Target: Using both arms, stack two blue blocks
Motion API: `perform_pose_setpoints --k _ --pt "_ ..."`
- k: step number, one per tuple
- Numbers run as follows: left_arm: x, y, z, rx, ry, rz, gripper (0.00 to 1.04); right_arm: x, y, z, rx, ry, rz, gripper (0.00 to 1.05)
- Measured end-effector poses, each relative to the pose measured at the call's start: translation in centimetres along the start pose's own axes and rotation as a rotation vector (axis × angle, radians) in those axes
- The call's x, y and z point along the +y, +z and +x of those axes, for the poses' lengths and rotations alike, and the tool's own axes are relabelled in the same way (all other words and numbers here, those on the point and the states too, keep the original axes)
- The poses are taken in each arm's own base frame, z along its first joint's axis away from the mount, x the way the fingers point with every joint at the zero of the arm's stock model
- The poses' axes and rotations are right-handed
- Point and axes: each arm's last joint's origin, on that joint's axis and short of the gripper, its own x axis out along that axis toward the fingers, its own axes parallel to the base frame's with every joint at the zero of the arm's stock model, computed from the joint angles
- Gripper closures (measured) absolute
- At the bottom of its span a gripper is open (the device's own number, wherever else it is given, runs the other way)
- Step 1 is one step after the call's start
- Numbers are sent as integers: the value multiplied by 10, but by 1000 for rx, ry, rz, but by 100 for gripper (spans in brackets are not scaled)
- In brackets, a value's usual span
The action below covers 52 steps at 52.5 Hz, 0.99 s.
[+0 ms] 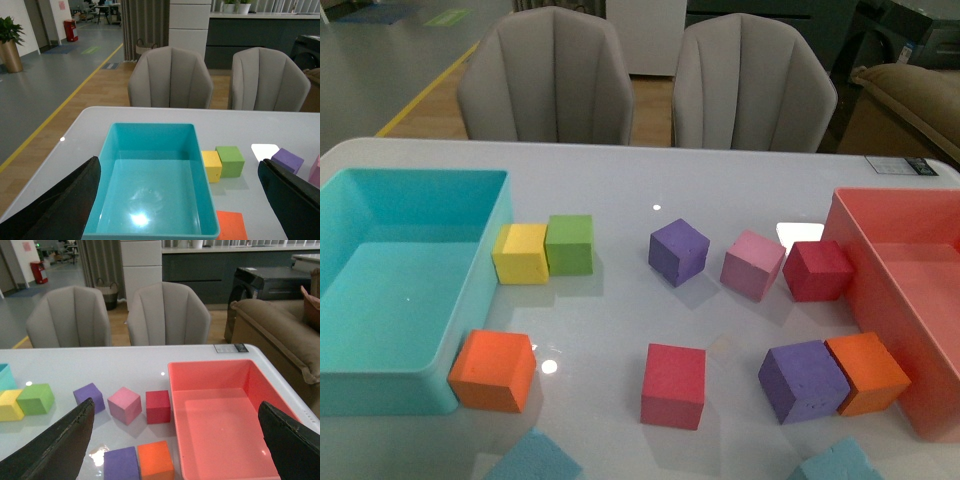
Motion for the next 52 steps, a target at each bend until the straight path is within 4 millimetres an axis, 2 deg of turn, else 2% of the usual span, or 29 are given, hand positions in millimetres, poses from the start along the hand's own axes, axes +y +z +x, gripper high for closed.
perform_pose_setpoints --k 48,52 --pt "0 0 0 0 0 0 9 0 0 0 1 1 0 9" --pt "0 0 0 0 0 0 9 -1 -1 1 203 72 -26 9"
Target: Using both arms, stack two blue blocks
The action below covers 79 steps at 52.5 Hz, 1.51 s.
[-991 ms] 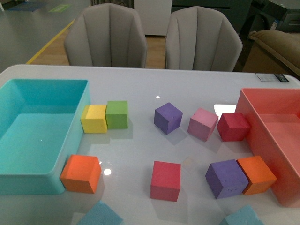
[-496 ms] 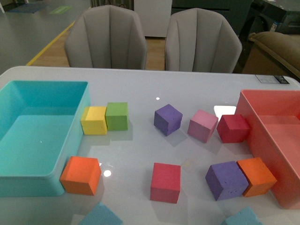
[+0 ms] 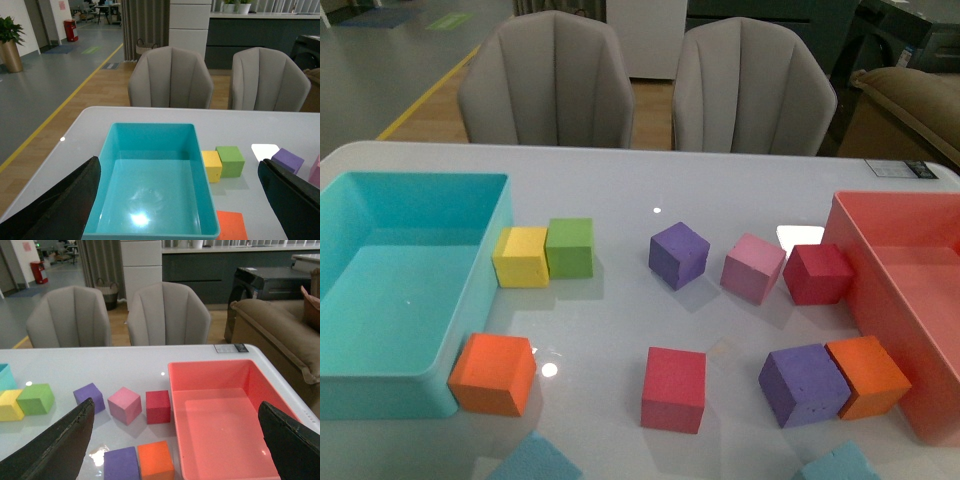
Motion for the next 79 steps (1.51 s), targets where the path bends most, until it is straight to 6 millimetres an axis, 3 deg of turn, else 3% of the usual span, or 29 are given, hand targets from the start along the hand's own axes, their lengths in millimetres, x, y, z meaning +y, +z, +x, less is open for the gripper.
perform_pose_setpoints --k 5,14,21,30,40,51,75,79 --pt "0 0 0 0 -1 0 9 -10 3 11 227 34 -23 9" --pt "0 0 0 0 0 0 9 -18 9 44 375 102 -145 9" --pt "0 0 0 0 0 0 9 -7 -9 76 512 169 -226 9" --pt "0 0 0 0 0 0 9 25 -40 122 656 248 -259 9" --pt "0 0 0 0 0 0 9 49 -76 136 764 296 -290 9" --pt "0 0 0 0 0 0 9 53 -101 149 836 289 -288 9" --pt "0 0 0 0 0 0 9 59 -132 172 930 292 -277 9" --pt "0 0 0 0 0 0 9 59 -134 174 934 288 -276 15"
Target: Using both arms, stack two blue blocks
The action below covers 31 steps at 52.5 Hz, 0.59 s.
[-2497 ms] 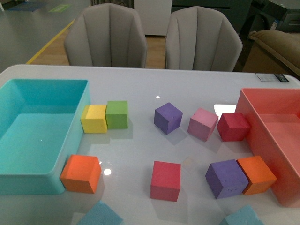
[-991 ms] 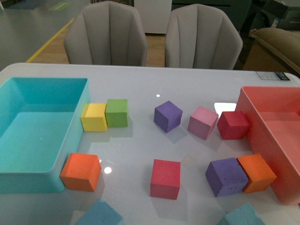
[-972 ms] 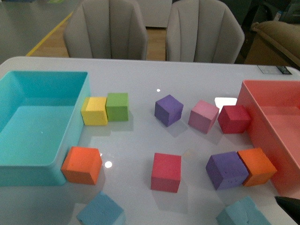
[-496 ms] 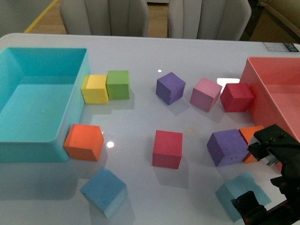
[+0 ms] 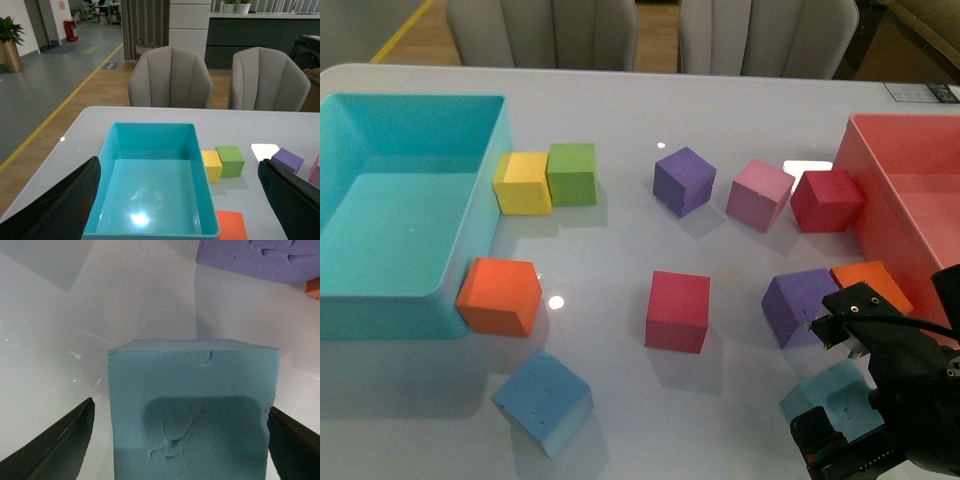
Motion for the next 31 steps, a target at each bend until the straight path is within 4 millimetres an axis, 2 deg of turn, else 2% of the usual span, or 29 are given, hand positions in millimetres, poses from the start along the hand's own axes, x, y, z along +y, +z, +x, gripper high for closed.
perform_pose_setpoints --k 9,15,20,27,31 --pt "0 0 0 -1 0 0 9 0 1 3 6 -2 -3 48" --pt "0 0 0 -1 0 0 9 1 1 -5 9 2 -13 55" --pt "0 0 0 -1 0 0 9 3 4 -27 -20 38 -30 57" --pt "0 0 0 -1 0 0 9 3 40 -72 -159 78 -57 57" --pt "0 0 0 -1 0 0 9 4 76 -87 -248 79 -81 58"
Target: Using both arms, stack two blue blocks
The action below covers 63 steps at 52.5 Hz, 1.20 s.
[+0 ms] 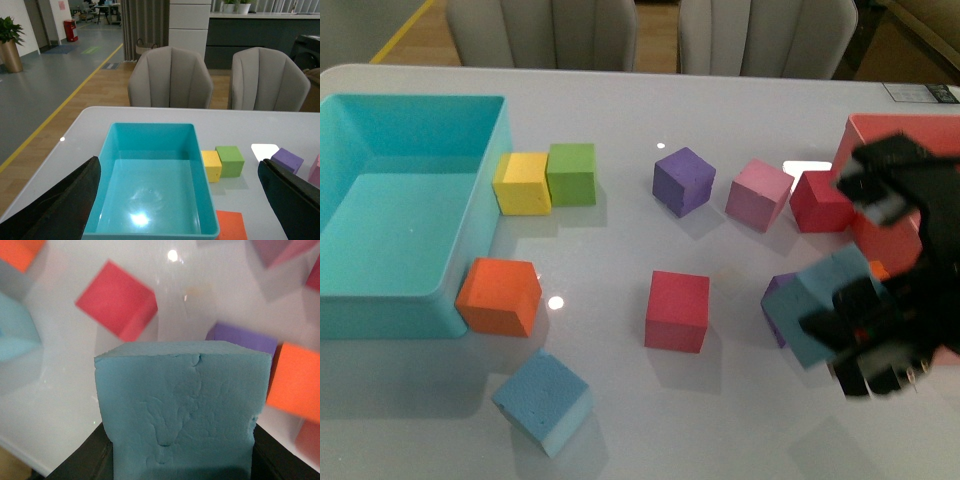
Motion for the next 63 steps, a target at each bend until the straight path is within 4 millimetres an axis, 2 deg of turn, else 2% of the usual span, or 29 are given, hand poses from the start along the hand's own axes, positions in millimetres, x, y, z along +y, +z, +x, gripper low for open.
perform_pose_setpoints --k 5,11,24,28,41,63 --pt "0 0 0 0 0 0 9 -2 38 15 -43 5 -14 59" --pt "0 0 0 0 0 0 9 1 79 56 -34 1 -39 59" --pt "0 0 0 0 0 0 9 11 115 111 -8 10 -53 59" --pt "0 0 0 0 0 0 9 13 120 125 11 0 -59 59" --pt "0 0 0 0 0 0 9 18 126 153 50 -9 -71 59" --pt "0 0 0 0 0 0 9 28 114 189 114 -21 -82 60"
